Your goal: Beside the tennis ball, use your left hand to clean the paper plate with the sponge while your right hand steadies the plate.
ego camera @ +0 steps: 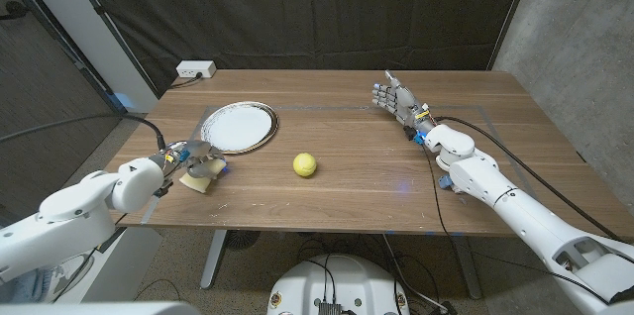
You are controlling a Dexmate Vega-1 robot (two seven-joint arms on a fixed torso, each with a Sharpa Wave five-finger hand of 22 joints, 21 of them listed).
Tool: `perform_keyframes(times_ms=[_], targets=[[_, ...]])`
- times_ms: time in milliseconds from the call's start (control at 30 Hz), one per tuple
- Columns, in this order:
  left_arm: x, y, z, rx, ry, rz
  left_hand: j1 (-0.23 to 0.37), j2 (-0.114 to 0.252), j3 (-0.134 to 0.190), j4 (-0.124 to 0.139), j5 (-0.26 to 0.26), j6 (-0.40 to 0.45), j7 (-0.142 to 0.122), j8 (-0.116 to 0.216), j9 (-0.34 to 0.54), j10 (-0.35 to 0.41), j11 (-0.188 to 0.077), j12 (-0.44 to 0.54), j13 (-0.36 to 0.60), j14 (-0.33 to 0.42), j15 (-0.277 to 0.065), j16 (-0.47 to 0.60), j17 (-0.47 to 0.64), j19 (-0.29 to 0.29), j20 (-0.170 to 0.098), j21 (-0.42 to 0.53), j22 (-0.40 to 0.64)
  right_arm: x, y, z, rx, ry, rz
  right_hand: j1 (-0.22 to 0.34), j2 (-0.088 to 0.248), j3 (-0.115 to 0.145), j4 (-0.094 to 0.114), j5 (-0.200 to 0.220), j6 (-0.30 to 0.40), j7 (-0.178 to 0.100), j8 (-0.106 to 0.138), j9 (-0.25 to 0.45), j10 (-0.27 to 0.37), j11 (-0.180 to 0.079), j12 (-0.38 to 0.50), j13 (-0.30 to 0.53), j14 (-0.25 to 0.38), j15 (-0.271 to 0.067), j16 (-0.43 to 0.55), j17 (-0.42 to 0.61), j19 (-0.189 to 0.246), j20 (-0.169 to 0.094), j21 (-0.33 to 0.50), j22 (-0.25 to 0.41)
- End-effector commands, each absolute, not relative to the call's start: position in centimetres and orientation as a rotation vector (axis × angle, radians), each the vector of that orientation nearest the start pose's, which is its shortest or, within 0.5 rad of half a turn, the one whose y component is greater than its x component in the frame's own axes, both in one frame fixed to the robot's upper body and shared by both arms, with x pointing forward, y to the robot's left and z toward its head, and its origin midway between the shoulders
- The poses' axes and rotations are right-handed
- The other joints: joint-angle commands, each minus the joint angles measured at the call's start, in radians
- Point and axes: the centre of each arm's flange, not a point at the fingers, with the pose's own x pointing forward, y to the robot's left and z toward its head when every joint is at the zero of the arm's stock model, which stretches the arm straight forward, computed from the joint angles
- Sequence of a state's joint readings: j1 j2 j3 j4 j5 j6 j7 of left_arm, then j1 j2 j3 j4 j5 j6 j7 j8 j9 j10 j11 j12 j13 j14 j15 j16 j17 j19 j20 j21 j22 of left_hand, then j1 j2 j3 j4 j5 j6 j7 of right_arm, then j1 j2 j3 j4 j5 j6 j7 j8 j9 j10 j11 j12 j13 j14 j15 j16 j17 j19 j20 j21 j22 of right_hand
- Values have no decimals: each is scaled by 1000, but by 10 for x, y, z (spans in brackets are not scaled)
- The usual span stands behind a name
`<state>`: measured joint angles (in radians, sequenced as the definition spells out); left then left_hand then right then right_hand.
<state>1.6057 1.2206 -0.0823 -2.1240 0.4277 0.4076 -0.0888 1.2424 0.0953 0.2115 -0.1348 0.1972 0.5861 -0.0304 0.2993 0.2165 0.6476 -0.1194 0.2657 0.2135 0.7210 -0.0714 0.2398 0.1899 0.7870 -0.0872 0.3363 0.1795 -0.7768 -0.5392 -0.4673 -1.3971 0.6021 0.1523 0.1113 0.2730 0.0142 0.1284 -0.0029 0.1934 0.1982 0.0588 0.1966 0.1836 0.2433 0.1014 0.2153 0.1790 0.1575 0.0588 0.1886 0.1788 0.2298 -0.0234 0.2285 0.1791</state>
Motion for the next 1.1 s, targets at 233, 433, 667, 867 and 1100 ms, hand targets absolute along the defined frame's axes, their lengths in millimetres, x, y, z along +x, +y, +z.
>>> perform_keyframes(times_ms=[233,433,667,867,1100], targets=[[477,387,6,1611,-361,227,-7,6,0,9,-1,-2,-1,-2,1,-5,-1,-11,2,-6,-102,-11,3,-9,-5,-3,2,645,-232,-13,-80,-553,394,3,7,3,-6,-2,-1,-2,-3,4,-1,7,-4,5,5,3,-2,3,11,-1,-2,4],[494,385,20,1607,-403,242,-10,7,-1,12,-1,-3,-3,-4,1,-5,-2,-13,3,-9,-101,-14,4,-14,-4,-6,3,643,-235,-12,-77,-558,391,3,7,3,-7,-2,-1,-3,-3,4,-2,6,-5,5,5,3,-2,3,12,-1,-3,4],[514,375,33,1625,-447,231,-13,8,-1,14,-1,-4,-3,-7,1,-5,-2,-15,3,-15,-100,-18,4,-24,-4,-10,3,643,-239,-14,-71,-557,386,3,7,3,-8,-2,-1,-3,-3,4,-2,6,-5,5,5,3,-2,3,12,-1,-4,4],[531,368,43,1630,-481,222,-14,9,-2,16,-1,-3,-6,-7,1,-4,-3,-16,3,-16,-100,-20,5,-31,-7,-13,3,643,-242,-15,-60,-557,376,3,7,2,-9,-2,-1,-3,-3,4,-1,7,-5,5,5,4,-2,3,13,-1,-5,4],[552,362,48,1652,-497,206,-16,10,-3,18,-1,-1,-8,-8,1,-4,-5,-18,3,-16,-101,-21,5,-35,-7,-15,4,642,-243,-15,-56,-558,367,2,8,2,-9,-2,-2,-4,-3,4,-1,8,-5,5,5,3,-3,3,13,-1,-6,5]])
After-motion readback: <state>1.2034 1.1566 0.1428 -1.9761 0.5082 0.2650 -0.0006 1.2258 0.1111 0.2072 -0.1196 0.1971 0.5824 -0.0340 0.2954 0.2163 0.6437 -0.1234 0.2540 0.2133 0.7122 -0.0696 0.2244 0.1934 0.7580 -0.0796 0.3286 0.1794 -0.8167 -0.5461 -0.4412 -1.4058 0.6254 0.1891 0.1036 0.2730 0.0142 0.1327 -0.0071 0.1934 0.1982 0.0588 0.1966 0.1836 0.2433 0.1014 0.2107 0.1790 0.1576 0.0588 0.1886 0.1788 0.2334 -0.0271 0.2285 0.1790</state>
